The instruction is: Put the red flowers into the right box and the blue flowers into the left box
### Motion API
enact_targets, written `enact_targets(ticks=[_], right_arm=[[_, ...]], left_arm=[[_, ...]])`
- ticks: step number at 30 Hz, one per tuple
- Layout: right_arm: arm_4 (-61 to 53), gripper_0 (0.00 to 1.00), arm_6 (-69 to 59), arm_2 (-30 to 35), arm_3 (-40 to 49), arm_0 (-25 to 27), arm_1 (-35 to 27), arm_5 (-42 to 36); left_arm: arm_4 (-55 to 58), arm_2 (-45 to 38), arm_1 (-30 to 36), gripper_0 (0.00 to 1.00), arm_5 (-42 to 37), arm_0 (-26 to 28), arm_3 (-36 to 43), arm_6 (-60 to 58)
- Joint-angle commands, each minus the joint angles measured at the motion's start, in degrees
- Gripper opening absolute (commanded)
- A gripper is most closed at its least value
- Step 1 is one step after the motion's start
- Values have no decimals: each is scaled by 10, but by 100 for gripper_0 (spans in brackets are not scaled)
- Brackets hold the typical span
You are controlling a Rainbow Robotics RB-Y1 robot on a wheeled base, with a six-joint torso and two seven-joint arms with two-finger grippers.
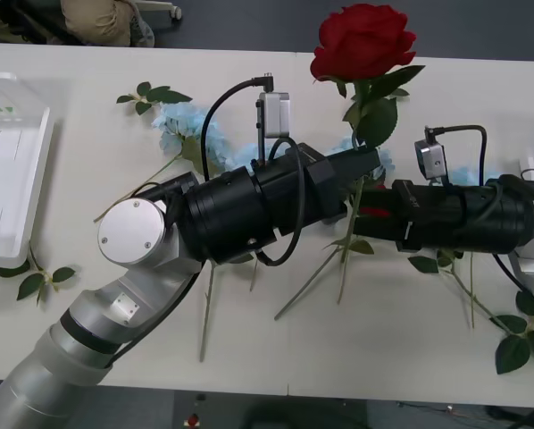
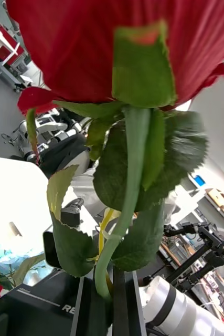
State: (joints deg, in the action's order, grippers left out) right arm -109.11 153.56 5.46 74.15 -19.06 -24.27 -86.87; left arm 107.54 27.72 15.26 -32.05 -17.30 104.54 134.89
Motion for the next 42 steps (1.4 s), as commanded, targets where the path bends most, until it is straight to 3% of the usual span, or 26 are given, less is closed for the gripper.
enact_targets(ticks=[1,8,18,33,35,36,38,39,42], right_arm=[[-10,82,14,7,1,-18,4,-30],[-12,82,14,10,-9,-18,4,-75],[-11,82,14,7,-30,-32,5,-82],[-41,80,14,-73,-30,-55,10,-84],[-41,48,14,-77,-30,-57,9,-84],[-41,40,14,-78,-30,-58,10,-84],[-41,9,14,-84,-30,-61,9,-87],[-41,2,14,-84,-30,-61,9,-88],[-41,0,14,-92,-30,-66,10,-90]], left_arm=[[7,-3,-5,0,2,-17,8,12],[7,-3,-5,0,2,-17,8,12],[7,-3,-5,0,2,-17,8,12],[7,-3,-5,0,2,-17,8,12],[7,-3,-5,0,2,-17,8,12],[7,-3,-5,0,2,-17,8,12],[7,-3,-5,0,2,-17,8,12],[7,-3,-5,0,2,-17,8,12],[7,-3,-5,0,2,-17,8,12]])
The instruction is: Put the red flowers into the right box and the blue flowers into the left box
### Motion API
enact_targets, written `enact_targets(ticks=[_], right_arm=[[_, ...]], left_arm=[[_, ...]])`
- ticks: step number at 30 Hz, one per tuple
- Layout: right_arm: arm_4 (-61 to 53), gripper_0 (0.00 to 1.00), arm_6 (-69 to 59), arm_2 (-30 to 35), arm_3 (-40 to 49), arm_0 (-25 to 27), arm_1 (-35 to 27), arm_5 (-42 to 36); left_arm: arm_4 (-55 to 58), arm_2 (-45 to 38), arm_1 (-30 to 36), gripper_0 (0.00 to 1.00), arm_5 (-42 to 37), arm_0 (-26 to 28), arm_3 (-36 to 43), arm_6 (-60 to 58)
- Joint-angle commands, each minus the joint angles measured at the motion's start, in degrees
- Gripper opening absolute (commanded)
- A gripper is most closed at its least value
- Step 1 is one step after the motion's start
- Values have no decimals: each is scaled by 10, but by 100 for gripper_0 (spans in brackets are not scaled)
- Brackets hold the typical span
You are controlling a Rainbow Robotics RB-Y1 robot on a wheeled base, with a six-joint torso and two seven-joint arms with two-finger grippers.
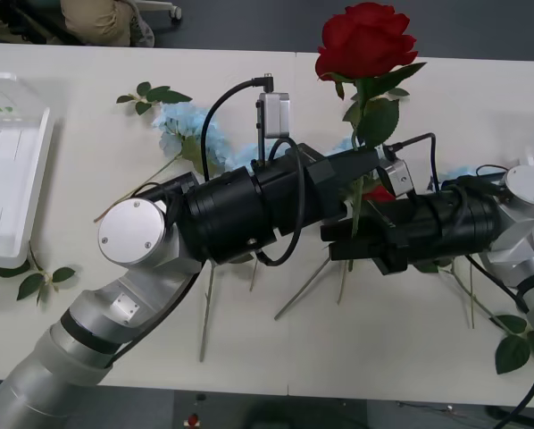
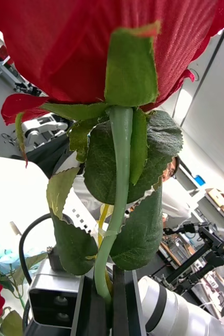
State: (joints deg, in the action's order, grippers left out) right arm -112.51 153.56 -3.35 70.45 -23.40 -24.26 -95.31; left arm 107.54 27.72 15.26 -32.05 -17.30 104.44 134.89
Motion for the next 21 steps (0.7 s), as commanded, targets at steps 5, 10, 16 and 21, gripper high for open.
enact_targets(ticks=[5,10,16,21], right_arm=[[-7,0,14,-5,7,-27,10,-3],[-7,0,14,-5,7,-27,10,4],[-6,0,14,-5,7,-27,9,11],[5,0,14,5,7,-26,9,14]], left_arm=[[7,-3,-5,0,2,-17,8,12],[7,-3,-5,79,2,-17,8,12],[7,-3,-5,100,2,-17,8,12],[7,-3,-5,100,2,-17,8,12]])
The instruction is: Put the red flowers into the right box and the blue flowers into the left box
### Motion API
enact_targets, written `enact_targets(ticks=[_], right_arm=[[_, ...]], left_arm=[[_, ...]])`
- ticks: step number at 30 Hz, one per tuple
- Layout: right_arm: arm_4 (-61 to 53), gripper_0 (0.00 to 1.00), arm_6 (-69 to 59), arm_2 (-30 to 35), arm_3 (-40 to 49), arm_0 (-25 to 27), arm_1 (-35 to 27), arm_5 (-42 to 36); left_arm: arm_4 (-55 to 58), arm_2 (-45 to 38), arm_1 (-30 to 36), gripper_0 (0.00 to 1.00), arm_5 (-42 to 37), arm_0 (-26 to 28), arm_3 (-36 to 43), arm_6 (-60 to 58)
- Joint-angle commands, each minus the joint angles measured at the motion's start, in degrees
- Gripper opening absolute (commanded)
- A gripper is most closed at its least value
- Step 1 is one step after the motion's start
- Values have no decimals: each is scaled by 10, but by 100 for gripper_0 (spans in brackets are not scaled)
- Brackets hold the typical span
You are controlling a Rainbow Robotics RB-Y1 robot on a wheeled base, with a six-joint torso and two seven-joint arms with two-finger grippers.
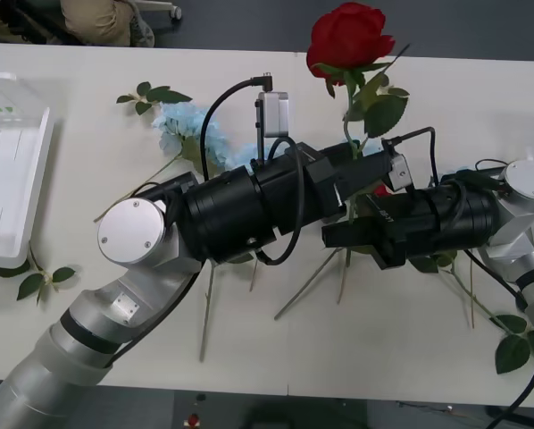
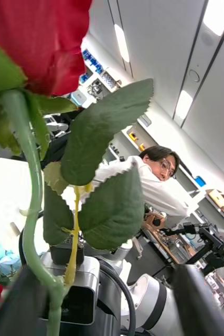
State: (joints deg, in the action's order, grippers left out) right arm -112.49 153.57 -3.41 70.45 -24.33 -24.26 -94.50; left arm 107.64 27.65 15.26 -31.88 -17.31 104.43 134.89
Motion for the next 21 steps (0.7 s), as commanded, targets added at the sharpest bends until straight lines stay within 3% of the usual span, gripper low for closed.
enact_targets(ticks=[1,16,21], right_arm=[[10,0,14,11,7,-17,10,5],[152,0,14,158,7,-17,-49,-55],[228,0,14,244,8,-25,-90,-86]], left_arm=[[6,-2,-5,100,1,-17,9,12],[11,-1,2,100,1,-14,0,12],[102,-7,86,100,-1,-48,2,5]])
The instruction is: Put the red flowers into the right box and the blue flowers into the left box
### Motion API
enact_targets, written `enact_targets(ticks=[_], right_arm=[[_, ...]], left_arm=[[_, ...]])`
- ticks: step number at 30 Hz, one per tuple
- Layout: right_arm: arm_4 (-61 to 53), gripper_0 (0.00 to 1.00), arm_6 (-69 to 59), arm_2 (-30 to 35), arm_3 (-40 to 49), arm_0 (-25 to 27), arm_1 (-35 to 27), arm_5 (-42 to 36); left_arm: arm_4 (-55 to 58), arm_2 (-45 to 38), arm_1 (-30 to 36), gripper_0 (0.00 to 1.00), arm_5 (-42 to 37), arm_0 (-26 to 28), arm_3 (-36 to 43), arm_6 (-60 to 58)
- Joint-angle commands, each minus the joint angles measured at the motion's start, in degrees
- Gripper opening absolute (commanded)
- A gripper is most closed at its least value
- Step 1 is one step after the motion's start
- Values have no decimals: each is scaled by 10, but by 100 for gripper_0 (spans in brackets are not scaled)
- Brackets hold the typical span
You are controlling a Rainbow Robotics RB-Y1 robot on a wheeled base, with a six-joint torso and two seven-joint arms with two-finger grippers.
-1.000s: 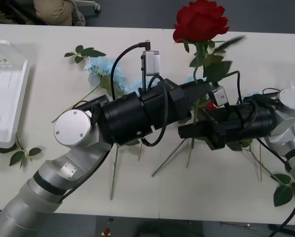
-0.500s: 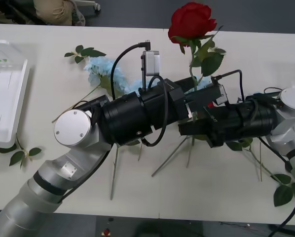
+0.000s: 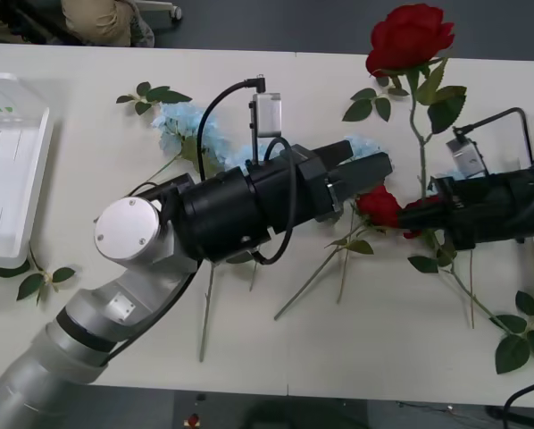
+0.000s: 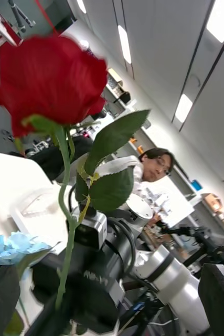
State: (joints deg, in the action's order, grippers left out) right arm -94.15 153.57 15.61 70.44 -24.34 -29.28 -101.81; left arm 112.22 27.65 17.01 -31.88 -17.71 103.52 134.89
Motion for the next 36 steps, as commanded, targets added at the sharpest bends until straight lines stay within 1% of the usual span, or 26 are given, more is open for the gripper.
enact_targets(ticks=[1,2,3,4,8,10,16,19,23,27,30,32,36], right_arm=[[57,0,14,60,8,-27,-46,-14],[92,0,-5,72,9,-33,-66,-11],[104,0,-13,75,9,-35,-73,-8],[131,0,-35,79,9,-40,-90,-3],[193,0,-106,73,10,-40,-141,30],[221,0,-134,59,11,-39,-173,50],[286,0,-201,15,10,-23,-256,111],[300,0,-243,7,10,7,-285,140],[302,0,-275,7,10,66,-312,192],[290,0,-278,17,10,137,-332,273],[286,0,-284,20,10,182,-334,331],[285,0,-290,20,4,198,-334,357],[274,0,-300,19,-32,199,-334,376]], left_arm=[[68,-8,81,100,-2,-47,11,4],[89,-8,116,100,-9,-52,11,2],[92,-8,132,100,-10,-54,11,2],[92,-10,175,100,-10,-55,11,2],[92,-11,270,100,-12,-55,9,2],[92,-13,304,100,-12,-54,3,4],[66,-29,357,100,-12,-55,-43,7],[26,-33,370,100,-11,-56,-82,8],[-30,-33,376,100,-18,-67,-145,9],[-87,-31,376,100,-34,-98,-226,9],[-134,-30,356,100,-35,-131,-279,10],[-160,-31,339,100,-35,-146,-305,10],[-214,-31,301,100,-35,-178,-349,14]])
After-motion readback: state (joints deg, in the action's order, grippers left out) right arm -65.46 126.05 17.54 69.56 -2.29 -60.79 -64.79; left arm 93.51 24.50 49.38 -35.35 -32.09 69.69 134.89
